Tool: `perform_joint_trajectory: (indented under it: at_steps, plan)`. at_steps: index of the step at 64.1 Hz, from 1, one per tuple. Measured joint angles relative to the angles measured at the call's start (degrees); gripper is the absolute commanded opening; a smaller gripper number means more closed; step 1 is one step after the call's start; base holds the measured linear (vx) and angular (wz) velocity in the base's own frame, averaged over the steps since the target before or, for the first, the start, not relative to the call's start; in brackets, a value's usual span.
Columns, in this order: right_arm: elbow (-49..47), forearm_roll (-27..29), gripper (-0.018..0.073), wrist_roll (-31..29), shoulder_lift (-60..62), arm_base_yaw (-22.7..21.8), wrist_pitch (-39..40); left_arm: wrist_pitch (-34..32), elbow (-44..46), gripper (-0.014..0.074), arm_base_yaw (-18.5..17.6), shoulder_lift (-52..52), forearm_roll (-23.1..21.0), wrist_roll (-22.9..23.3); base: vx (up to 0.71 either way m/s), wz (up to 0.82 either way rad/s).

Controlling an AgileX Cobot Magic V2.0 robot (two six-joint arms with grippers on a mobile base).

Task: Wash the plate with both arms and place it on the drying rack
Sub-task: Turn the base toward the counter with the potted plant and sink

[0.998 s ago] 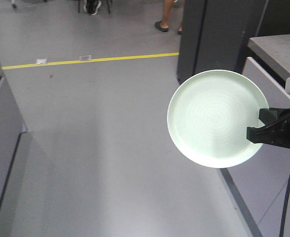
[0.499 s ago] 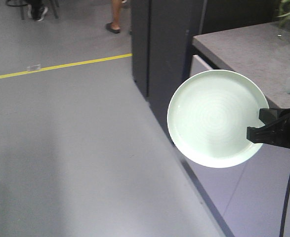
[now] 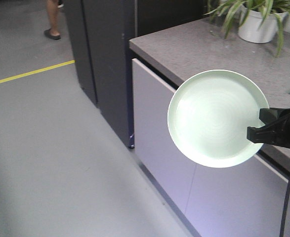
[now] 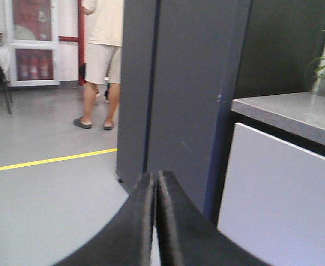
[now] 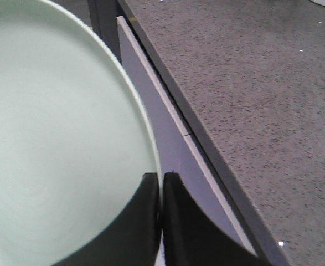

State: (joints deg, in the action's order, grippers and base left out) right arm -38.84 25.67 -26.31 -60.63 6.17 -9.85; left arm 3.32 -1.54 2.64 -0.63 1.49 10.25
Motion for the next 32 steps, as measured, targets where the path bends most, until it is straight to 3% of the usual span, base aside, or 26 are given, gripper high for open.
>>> perform_joint_trajectory:
  at_steps: [32]
  plan:
    - [0.0,0.0,-0.0009,0.0,0.0,0.0,0.0,0.0,0.0,-0.0005,0.0,0.0,0.0,0.0,0.08,-0.29]
